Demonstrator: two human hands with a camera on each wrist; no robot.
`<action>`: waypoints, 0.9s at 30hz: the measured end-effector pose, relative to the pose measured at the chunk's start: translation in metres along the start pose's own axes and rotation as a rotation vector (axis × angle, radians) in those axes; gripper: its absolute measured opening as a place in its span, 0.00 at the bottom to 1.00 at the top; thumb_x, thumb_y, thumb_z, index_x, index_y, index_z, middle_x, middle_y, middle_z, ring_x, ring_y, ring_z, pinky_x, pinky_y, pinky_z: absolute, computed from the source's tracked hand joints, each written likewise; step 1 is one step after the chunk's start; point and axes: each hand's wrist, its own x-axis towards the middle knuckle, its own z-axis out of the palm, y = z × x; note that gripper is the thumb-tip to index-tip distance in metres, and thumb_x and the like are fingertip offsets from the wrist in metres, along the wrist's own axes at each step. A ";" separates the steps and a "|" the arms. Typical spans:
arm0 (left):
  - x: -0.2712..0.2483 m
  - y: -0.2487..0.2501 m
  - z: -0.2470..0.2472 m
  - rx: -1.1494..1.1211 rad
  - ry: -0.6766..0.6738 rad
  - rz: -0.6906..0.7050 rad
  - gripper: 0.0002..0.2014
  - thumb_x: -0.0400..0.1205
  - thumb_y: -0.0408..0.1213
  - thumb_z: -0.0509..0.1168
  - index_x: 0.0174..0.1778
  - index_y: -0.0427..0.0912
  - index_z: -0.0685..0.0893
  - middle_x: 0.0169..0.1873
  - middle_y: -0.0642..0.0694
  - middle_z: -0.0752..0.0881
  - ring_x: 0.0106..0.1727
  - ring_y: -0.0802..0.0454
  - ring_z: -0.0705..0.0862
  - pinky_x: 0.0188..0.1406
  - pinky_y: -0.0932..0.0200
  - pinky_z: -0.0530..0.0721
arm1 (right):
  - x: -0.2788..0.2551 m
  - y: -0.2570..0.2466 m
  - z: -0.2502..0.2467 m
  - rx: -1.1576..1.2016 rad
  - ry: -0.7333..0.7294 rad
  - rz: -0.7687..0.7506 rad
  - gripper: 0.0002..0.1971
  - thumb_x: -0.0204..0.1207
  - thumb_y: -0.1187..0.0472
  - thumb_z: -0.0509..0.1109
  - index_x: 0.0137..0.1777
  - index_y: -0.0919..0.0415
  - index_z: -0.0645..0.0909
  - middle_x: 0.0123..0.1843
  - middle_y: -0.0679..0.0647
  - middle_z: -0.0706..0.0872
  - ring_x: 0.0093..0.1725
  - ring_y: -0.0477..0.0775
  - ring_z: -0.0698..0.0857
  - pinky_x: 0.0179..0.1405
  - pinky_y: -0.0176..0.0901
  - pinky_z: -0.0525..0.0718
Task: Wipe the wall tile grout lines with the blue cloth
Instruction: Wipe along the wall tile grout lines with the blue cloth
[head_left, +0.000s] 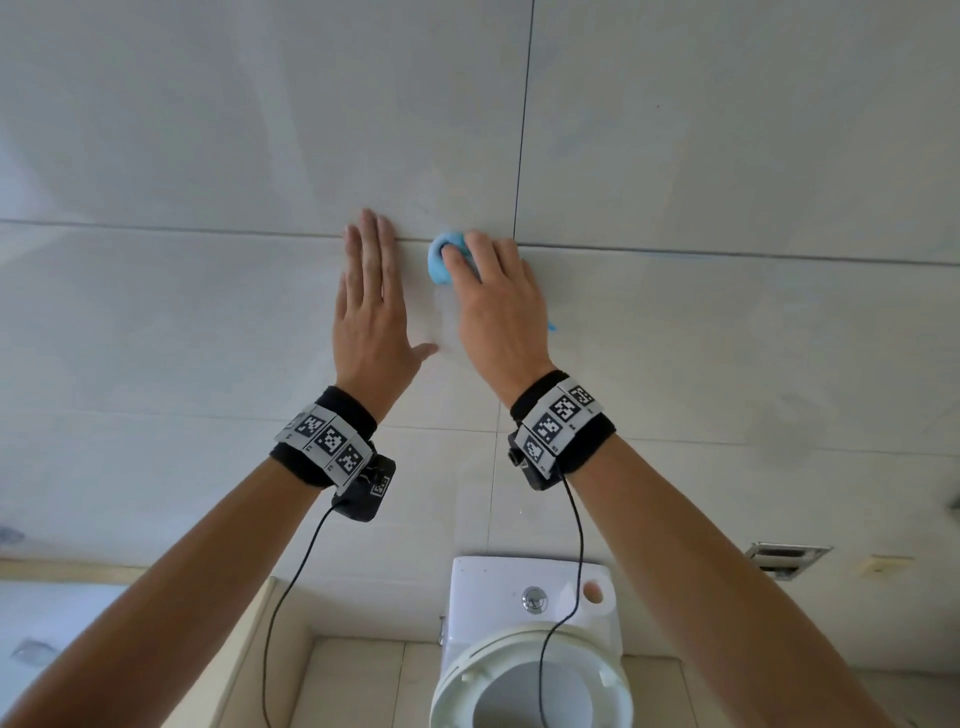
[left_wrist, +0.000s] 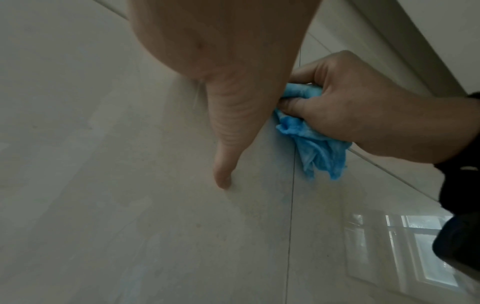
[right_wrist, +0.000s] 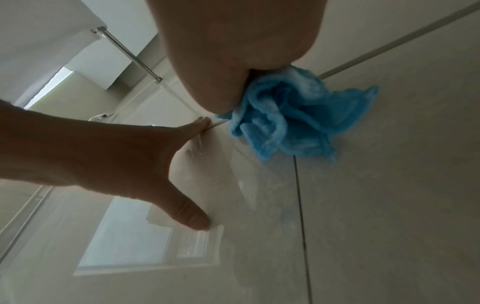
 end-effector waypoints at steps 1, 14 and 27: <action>-0.001 0.000 -0.001 0.010 -0.003 0.005 0.77 0.61 0.55 0.89 0.92 0.34 0.39 0.92 0.36 0.40 0.93 0.38 0.41 0.92 0.43 0.55 | 0.001 0.002 -0.002 -0.027 -0.010 -0.018 0.18 0.73 0.75 0.68 0.62 0.65 0.85 0.61 0.59 0.86 0.51 0.62 0.80 0.47 0.53 0.81; -0.001 0.073 -0.022 -0.017 -0.020 0.152 0.71 0.68 0.54 0.86 0.92 0.34 0.42 0.93 0.38 0.43 0.94 0.40 0.43 0.93 0.46 0.49 | -0.038 0.124 -0.087 -0.210 -0.144 0.165 0.26 0.67 0.75 0.75 0.66 0.59 0.85 0.65 0.60 0.83 0.58 0.66 0.79 0.48 0.54 0.80; -0.008 0.164 -0.032 -0.003 -0.058 0.170 0.69 0.70 0.53 0.85 0.93 0.36 0.41 0.93 0.40 0.42 0.94 0.42 0.43 0.93 0.47 0.50 | -0.087 0.249 -0.162 -0.190 -0.082 0.381 0.26 0.71 0.74 0.73 0.67 0.54 0.84 0.68 0.58 0.81 0.62 0.66 0.77 0.50 0.58 0.85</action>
